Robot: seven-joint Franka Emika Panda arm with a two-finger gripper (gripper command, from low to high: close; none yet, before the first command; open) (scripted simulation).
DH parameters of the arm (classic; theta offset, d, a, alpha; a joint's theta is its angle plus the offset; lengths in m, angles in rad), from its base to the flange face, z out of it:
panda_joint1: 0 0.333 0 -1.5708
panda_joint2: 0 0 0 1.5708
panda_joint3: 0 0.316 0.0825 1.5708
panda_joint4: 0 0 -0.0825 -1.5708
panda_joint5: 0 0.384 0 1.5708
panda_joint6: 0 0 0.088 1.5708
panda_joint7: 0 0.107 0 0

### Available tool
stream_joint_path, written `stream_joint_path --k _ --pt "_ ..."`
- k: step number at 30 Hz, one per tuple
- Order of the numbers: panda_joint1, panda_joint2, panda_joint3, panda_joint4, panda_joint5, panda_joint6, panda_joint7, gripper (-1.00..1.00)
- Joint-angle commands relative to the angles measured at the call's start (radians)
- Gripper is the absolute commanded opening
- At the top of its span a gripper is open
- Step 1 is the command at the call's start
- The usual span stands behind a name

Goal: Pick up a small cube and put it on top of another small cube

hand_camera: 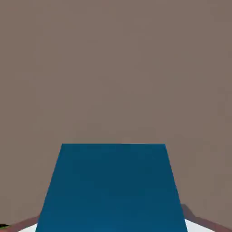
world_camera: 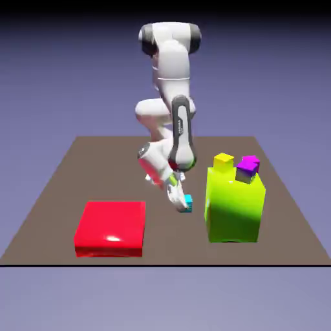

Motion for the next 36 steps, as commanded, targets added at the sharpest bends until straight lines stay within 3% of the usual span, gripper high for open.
stream_joint_path --k 1,5,9,27,31,36 --pt "-0.002 -0.034 -0.01 -0.013 -0.045 -0.006 0.036 -1.0" --pt "-0.014 -0.102 -0.028 -0.041 -0.133 -0.018 0.105 -1.0" --pt "0.024 -0.178 -0.11 0.104 -0.129 -0.117 0.027 -1.0" --pt "-0.362 -0.396 0.529 0.659 -0.466 -0.704 0.718 -1.0" --pt "-0.417 -0.363 0.632 0.607 -0.495 -0.685 0.823 -1.0" --pt "-0.383 -0.286 0.709 0.517 -0.442 -0.501 0.791 -1.0"
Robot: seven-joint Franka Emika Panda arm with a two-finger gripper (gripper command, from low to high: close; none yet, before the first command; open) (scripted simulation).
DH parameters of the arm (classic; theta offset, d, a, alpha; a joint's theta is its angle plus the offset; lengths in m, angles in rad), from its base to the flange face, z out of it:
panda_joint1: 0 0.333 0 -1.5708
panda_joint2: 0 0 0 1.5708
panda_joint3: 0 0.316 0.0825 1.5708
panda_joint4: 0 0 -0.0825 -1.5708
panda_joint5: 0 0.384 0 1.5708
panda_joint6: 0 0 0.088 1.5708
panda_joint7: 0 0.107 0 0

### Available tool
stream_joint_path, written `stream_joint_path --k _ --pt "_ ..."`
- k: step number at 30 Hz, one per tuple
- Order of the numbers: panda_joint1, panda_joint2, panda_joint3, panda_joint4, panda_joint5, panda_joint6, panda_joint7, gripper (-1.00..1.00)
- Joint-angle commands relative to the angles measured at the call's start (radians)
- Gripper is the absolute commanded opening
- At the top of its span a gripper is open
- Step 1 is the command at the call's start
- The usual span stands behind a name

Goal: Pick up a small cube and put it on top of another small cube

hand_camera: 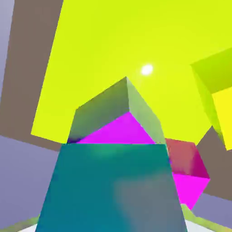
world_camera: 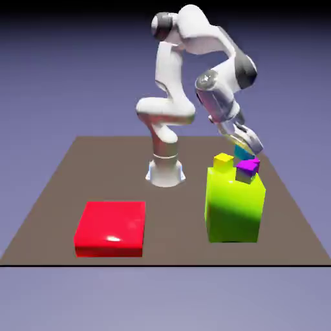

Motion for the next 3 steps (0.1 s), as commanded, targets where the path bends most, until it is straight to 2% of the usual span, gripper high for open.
stream_joint_path --k 1,3 --pt "0.0 0.0 0.0 0.0 -0.001 -0.001 0.001 1.0" --pt "-0.008 -0.018 -0.018 0.021 -0.014 -0.044 0.008 1.0"
